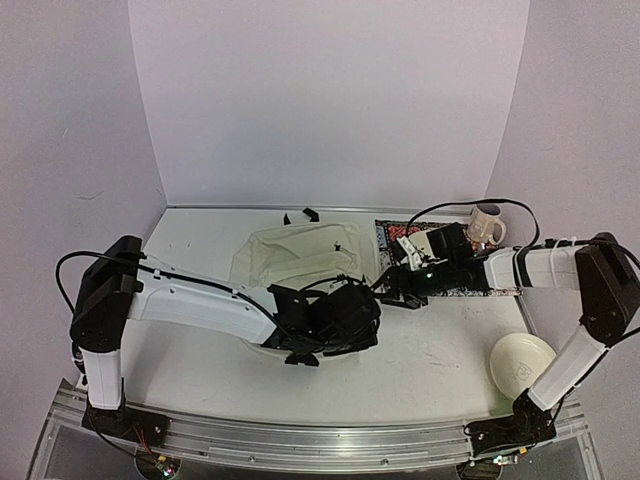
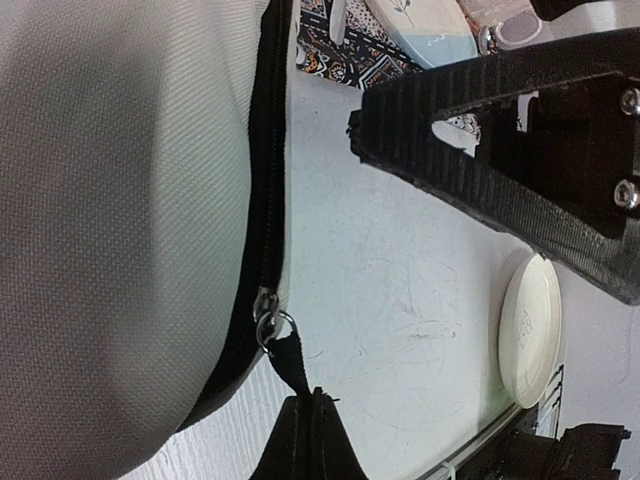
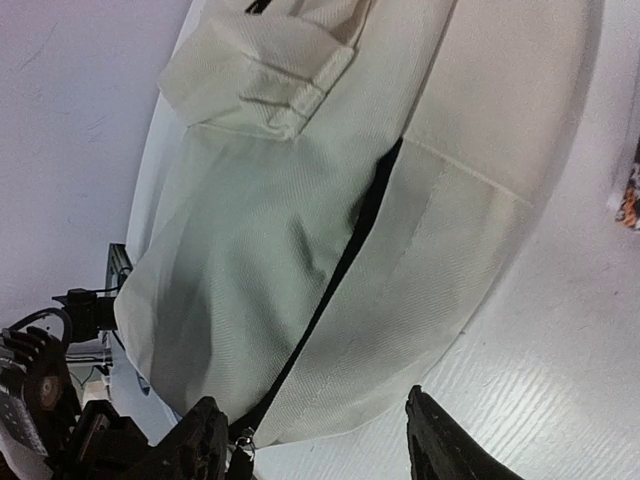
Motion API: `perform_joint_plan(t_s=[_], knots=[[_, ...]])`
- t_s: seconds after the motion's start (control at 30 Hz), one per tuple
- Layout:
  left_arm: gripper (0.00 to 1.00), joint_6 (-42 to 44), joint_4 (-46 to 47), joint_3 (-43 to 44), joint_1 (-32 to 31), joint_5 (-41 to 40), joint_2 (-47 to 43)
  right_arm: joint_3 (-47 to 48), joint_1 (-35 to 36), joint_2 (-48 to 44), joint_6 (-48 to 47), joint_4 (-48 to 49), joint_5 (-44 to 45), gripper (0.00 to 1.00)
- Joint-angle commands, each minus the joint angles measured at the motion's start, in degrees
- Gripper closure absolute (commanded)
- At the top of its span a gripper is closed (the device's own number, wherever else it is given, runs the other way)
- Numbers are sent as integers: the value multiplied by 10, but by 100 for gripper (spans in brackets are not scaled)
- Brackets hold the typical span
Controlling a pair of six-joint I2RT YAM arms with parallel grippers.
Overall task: Pack the student bag
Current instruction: Hold the largest pocket of the student bag.
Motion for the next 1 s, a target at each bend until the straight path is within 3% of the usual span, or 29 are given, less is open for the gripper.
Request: perform_joint_plan(t_s=[0.0,0.3,0.47,0.77,0.97], knots=[[100,16,12,2,-1,7,-25,-8,13,16,55,61,-55,39],[100,58,12,32,-5,22,-18,1,28,53,71,79,-63,43],[100,73,13,29,-8,19,-27,6,28,64,69,84,-73,59],[100,103,13,9,-9,37,-43,34,28,73,59,72,-67,99],[100,114,11,-25,-12,42,-76,50,21,58,22,9,11,100]])
